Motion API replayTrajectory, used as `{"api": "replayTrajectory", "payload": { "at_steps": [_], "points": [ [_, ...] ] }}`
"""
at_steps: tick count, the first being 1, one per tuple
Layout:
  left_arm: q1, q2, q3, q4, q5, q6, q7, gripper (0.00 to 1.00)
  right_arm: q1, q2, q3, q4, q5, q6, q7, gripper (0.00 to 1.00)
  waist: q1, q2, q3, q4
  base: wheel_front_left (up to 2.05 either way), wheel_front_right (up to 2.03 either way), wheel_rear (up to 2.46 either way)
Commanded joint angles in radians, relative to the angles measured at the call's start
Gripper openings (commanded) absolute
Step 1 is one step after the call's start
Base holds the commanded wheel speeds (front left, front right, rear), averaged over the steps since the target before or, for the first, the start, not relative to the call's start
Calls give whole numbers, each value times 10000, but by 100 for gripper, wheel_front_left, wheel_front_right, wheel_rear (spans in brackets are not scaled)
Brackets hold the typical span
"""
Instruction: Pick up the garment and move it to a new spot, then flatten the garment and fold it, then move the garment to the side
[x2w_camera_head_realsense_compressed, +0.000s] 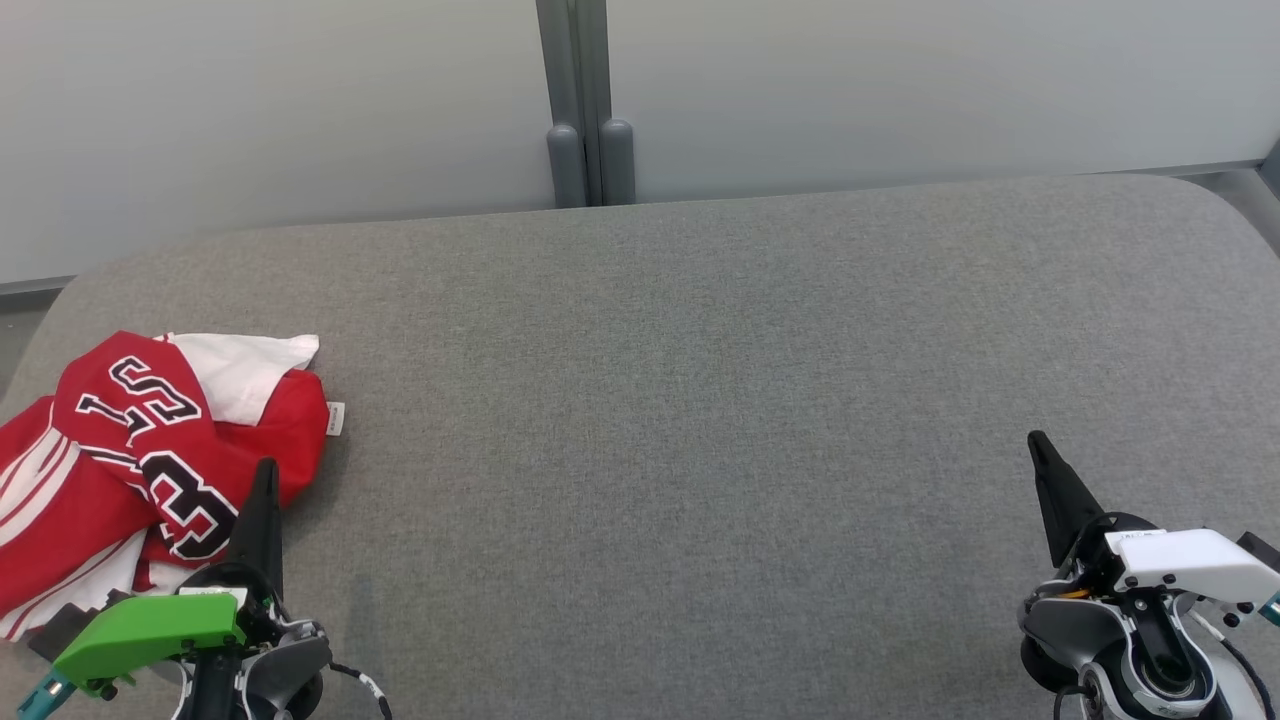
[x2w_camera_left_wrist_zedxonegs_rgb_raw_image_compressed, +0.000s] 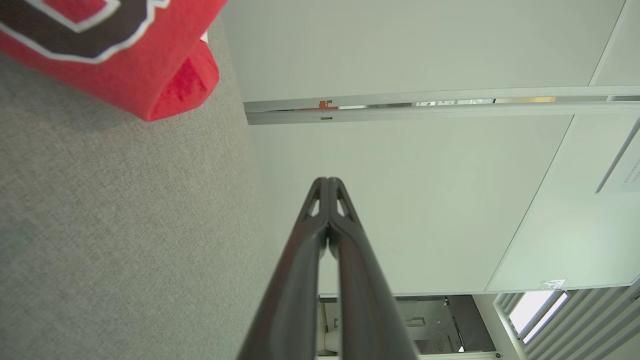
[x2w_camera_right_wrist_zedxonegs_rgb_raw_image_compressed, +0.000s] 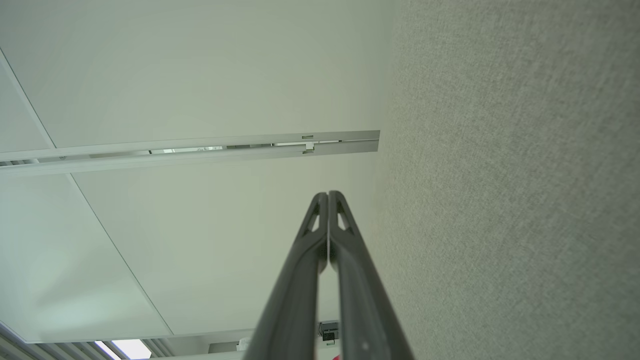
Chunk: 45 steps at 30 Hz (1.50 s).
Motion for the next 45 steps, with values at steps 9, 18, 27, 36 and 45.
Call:
{"api": "replayTrajectory", "payload": {
  "at_steps": [9, 18, 27, 36, 45],
  "points": [
    [-115, 75, 22, -5, 1, -41, 35, 0, -21, -48, -10, -21, 73, 4, 25, 0, 0, 0, 0, 0, 0, 0, 0],
    [-115, 76, 22, -5, 1, -41, 35, 0, -21, -48, -10, -21, 73, 4, 25, 0, 0, 0, 0, 0, 0, 0, 0],
    [-116, 76, 22, -5, 1, -41, 35, 0, -21, -48, -10, -21, 73, 4, 25, 0, 0, 0, 0, 0, 0, 0, 0],
    [-116, 76, 22, -5, 1, -41, 35, 0, -21, -46, -10, -21, 73, 4, 25, 0, 0, 0, 0, 0, 0, 0, 0],
    [-116, 76, 22, -5, 1, -41, 35, 0, -21, -47, -10, -21, 73, 4, 25, 0, 0, 0, 0, 0, 0, 0, 0]
  ]
}}
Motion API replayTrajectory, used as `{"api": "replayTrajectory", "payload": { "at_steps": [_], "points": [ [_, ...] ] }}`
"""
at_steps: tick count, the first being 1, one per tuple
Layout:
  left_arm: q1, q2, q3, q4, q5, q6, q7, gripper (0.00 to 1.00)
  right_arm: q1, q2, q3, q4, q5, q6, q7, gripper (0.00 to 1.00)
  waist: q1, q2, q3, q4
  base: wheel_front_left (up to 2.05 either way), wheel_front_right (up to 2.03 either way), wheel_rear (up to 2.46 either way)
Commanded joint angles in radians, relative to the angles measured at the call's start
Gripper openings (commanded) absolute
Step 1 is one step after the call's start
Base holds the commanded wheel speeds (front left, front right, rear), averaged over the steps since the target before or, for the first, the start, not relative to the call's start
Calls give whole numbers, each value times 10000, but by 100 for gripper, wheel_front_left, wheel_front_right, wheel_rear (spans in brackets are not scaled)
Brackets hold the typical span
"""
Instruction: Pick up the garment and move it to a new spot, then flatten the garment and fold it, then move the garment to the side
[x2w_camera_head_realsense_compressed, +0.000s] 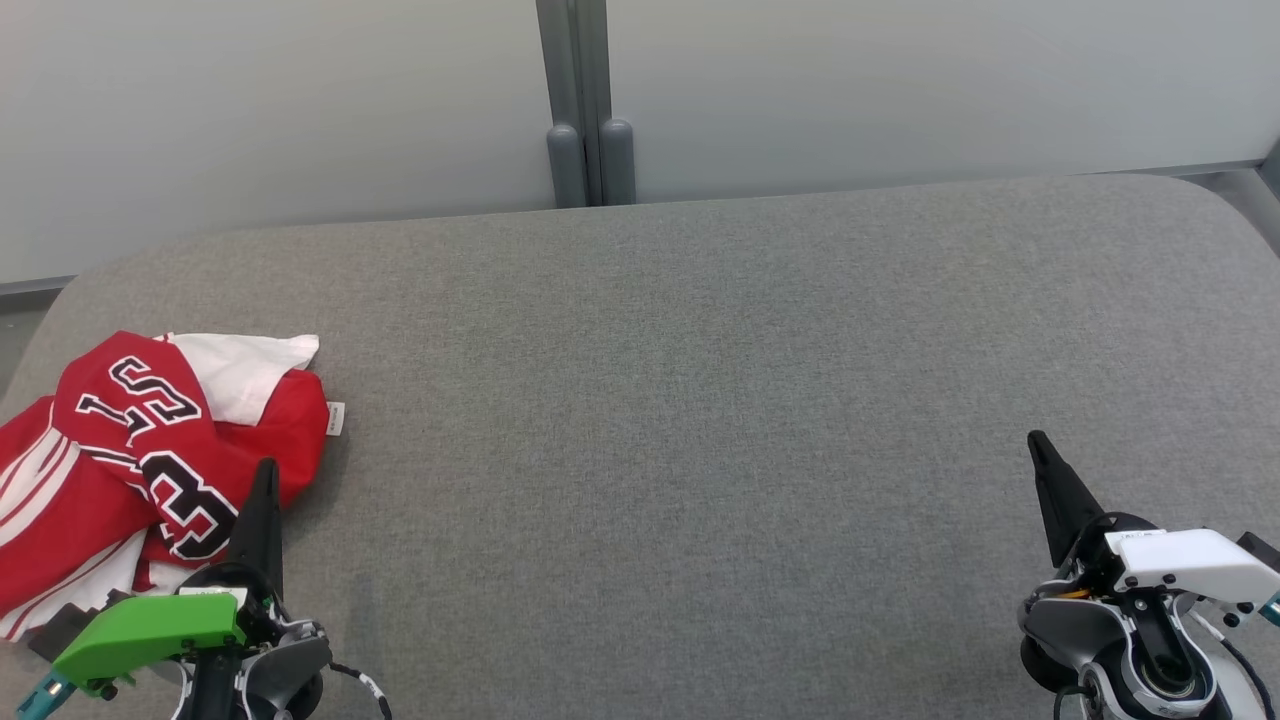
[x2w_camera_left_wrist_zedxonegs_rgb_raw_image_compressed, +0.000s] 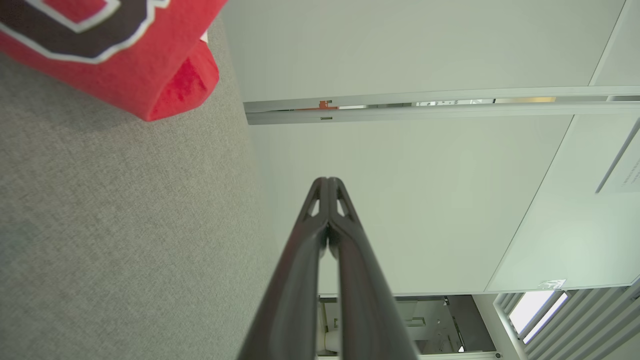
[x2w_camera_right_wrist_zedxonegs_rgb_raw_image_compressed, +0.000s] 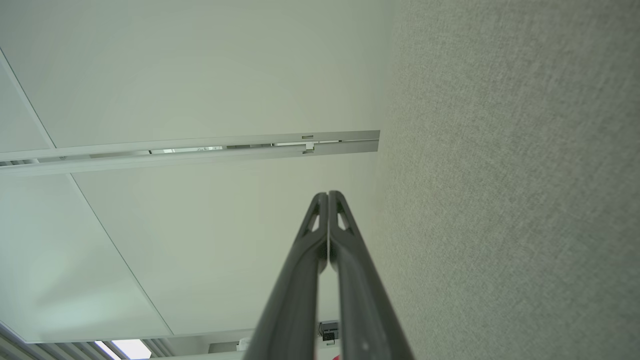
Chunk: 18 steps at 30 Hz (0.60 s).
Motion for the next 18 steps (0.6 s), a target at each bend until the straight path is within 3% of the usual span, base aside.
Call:
{"api": "replayTrajectory", "payload": {
  "at_steps": [1, 3, 4, 18],
  "points": [
    [-116, 76, 22, -5, 1, -41, 35, 0, -21, -45, -10, -21, 72, 4, 25, 0, 0, 0, 0, 0, 0, 0, 0],
    [-116, 76, 22, -5, 1, -41, 35, 0, -21, -45, -10, -21, 72, 4, 25, 0, 0, 0, 0, 0, 0, 0, 0],
    [17, -11, -6, 46, 0, 2, -5, 100, 16, 13, 2, 44, -8, 0, 0, 100, 0, 0, 0, 0, 0, 0, 0],
    [279, -56, -312, 467, 492, 15, -525, 100, 332, 79, 268, 153, -573, -1, -524, 100, 0, 0, 11, 1, 0, 0, 0]
  ]
}}
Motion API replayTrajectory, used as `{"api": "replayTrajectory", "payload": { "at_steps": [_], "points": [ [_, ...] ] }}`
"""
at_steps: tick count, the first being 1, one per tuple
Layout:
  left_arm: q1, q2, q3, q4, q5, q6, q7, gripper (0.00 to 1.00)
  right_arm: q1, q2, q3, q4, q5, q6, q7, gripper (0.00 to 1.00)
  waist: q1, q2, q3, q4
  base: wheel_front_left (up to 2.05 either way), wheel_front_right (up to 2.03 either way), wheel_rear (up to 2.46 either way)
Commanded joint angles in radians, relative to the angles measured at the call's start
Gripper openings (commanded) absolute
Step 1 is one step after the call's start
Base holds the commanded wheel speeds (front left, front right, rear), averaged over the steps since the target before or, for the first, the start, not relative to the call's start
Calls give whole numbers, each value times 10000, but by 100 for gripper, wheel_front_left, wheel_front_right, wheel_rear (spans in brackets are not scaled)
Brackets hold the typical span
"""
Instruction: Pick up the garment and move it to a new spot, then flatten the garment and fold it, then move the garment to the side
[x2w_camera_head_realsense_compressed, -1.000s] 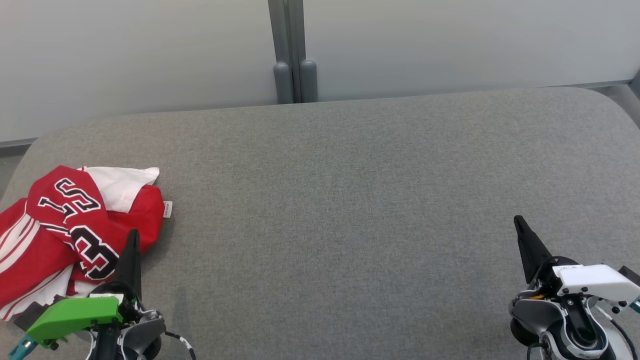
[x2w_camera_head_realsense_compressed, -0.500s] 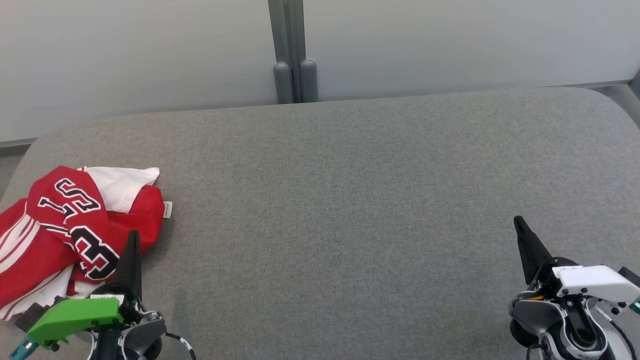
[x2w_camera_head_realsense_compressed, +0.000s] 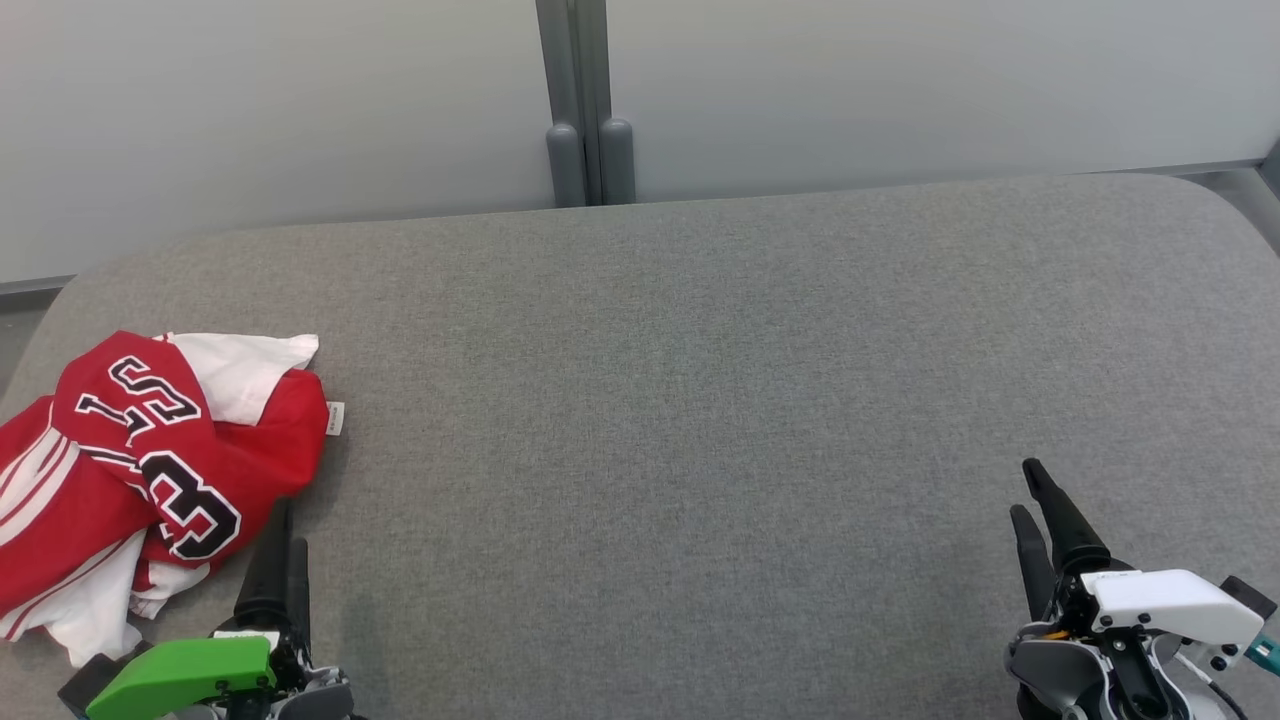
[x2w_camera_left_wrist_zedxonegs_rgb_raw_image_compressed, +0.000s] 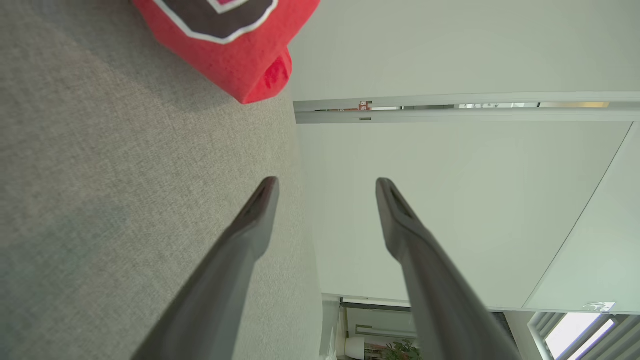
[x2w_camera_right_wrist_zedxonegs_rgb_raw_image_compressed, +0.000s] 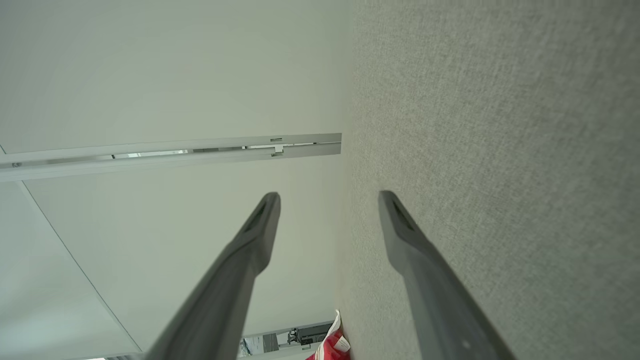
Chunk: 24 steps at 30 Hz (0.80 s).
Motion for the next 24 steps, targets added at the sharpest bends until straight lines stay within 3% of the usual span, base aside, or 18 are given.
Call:
{"api": "replayTrajectory", "payload": {
  "at_steps": [1, 11, 24],
  "points": [
    [-242, 32, -40, -95, 294, -15, -114, 100, -139, -49, 3, -227, -280, 1, -128, 100, 0, 0, 1, 3, 0, 0, 0],
    [-321, 48, -73, -182, 1829, 82, -557, 100, -167, -62, -197, -358, -2067, 1, -572, 100, 0, 0, 25, 36, 0, 0, 0],
    [-270, 67, -566, -453, 4207, 636, -1070, 100, -118, -85, -102, -557, -4860, 2, -1086, 100, 0, 0, 54, 92, 0, 0, 0]
  ]
}}
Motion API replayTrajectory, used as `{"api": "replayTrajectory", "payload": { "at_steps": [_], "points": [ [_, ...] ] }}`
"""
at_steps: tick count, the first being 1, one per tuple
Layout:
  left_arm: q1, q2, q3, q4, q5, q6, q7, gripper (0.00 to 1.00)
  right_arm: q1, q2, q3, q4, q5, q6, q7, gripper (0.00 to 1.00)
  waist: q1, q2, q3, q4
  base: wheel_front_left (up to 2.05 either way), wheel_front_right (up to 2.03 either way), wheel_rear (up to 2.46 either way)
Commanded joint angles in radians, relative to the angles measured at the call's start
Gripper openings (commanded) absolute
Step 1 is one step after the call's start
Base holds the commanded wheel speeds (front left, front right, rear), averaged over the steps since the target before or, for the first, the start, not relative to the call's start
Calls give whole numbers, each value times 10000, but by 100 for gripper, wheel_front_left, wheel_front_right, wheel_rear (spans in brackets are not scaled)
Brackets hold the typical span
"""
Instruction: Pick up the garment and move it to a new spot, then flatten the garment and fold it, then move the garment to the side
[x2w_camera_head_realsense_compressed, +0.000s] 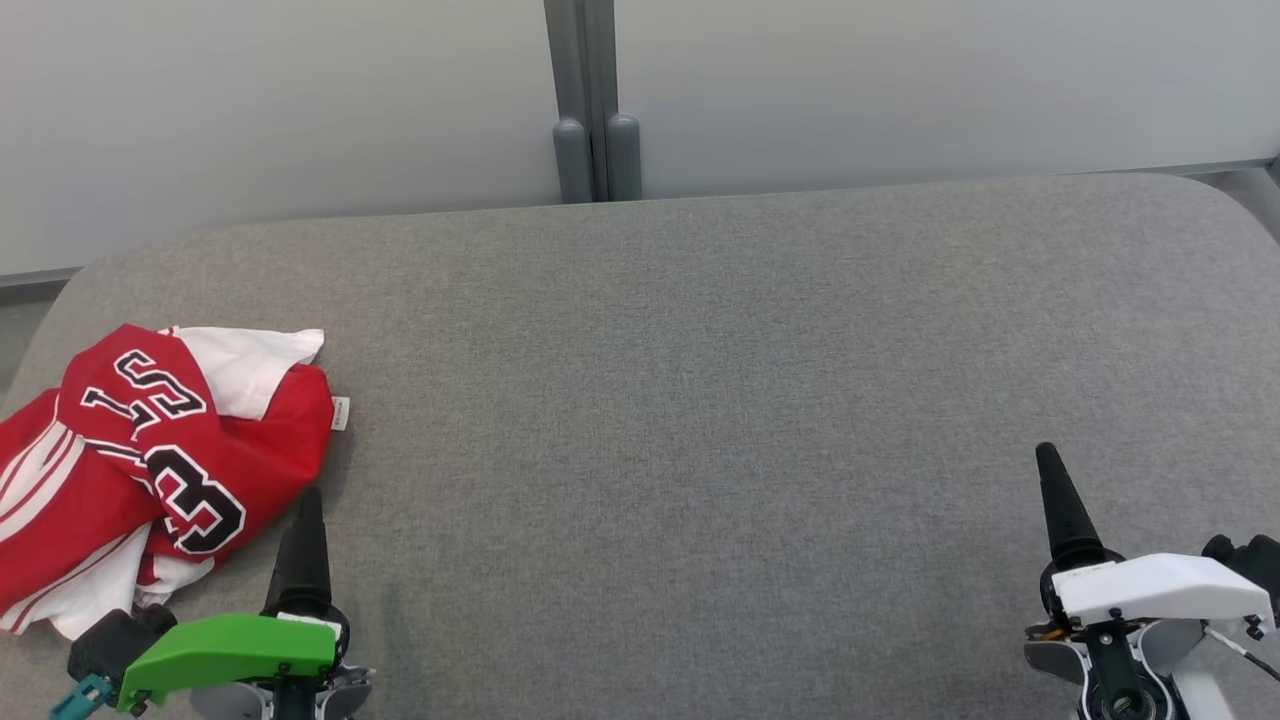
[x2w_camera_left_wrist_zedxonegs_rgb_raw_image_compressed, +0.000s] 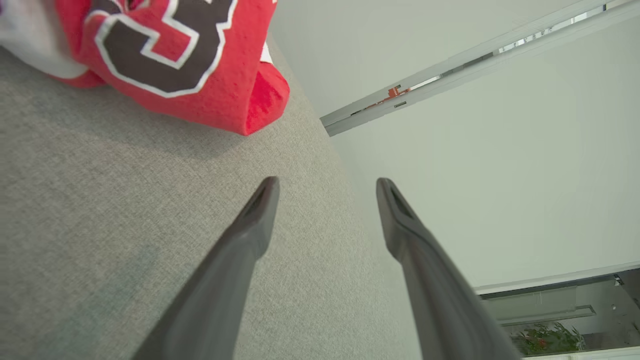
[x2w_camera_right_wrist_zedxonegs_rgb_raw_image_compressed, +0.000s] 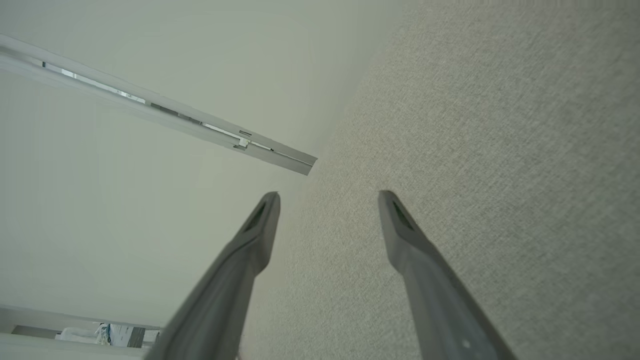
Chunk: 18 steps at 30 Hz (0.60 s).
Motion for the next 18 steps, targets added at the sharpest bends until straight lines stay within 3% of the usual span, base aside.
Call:
{"api": "replayTrajectory", "payload": {
  "at_steps": [1, 18],
  "points": [
    [-235, 62, -75, -161, 484, 95, -111, 100, -114, -69, 46, -183, -543, 2, -125, 100, 0, 0, 5, 4, 0, 0, 0],
    [-242, 85, -730, -516, 3631, 710, -672, 100, -198, -91, 105, -8, -3659, 3, -689, 100, 0, 0, 92, 87, 0, 0, 0]
  ]
}}
